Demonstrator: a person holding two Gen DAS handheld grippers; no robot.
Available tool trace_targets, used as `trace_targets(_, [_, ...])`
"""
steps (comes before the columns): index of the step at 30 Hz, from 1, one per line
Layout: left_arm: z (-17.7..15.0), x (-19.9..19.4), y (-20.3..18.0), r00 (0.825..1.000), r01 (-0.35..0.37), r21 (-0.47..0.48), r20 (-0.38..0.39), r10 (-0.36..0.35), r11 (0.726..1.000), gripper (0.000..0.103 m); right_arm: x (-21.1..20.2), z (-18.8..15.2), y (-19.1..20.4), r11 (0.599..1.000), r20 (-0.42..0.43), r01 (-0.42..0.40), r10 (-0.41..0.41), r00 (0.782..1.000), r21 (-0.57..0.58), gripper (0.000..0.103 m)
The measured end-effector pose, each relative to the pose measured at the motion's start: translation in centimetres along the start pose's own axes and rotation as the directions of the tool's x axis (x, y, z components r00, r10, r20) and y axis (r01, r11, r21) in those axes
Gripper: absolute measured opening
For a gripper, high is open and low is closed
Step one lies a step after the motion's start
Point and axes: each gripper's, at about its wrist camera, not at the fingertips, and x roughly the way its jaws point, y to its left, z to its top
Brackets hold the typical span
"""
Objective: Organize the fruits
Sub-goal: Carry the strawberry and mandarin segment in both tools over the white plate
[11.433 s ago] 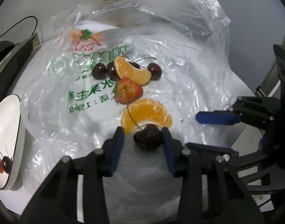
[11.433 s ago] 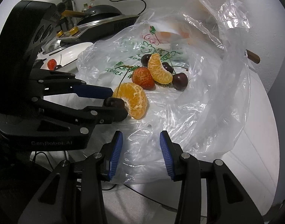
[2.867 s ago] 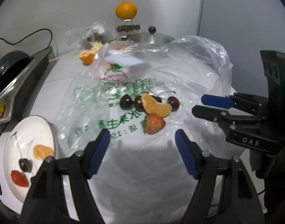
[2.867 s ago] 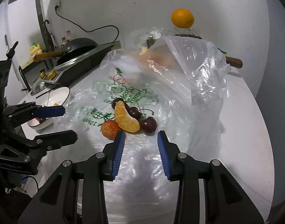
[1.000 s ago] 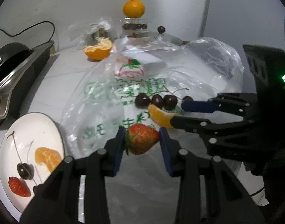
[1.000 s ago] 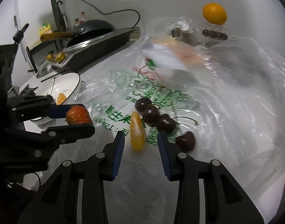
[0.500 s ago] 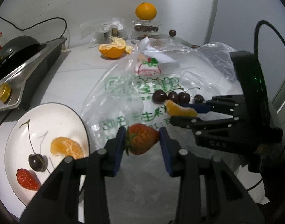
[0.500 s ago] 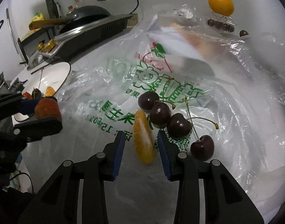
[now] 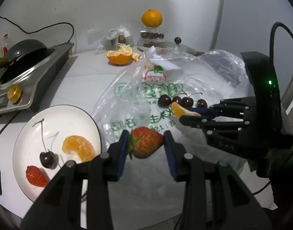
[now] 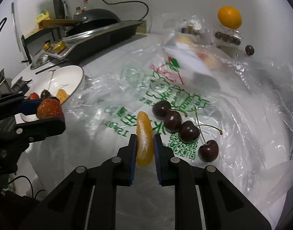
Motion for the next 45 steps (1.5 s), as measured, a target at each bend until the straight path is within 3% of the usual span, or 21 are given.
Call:
trace_targets(35, [-3.0, -7.1, 1.1, 0.996, -0.024, -0.012, 0.080, 0.025, 1.000, 0.038, -5.6, 0.1, 6.6, 0.997, 0.084, 0.012, -0.006, 0.996, -0.071, 0.018])
trace_targets(45, [-4.1, -9.2, 3.5, 0.993, -0.059, -0.047, 0.102, 0.063, 0.997, 0.038, -5.5, 1.3, 9.3, 0.994, 0.095, -0.008, 0.019, 0.995, -0.112, 0.018])
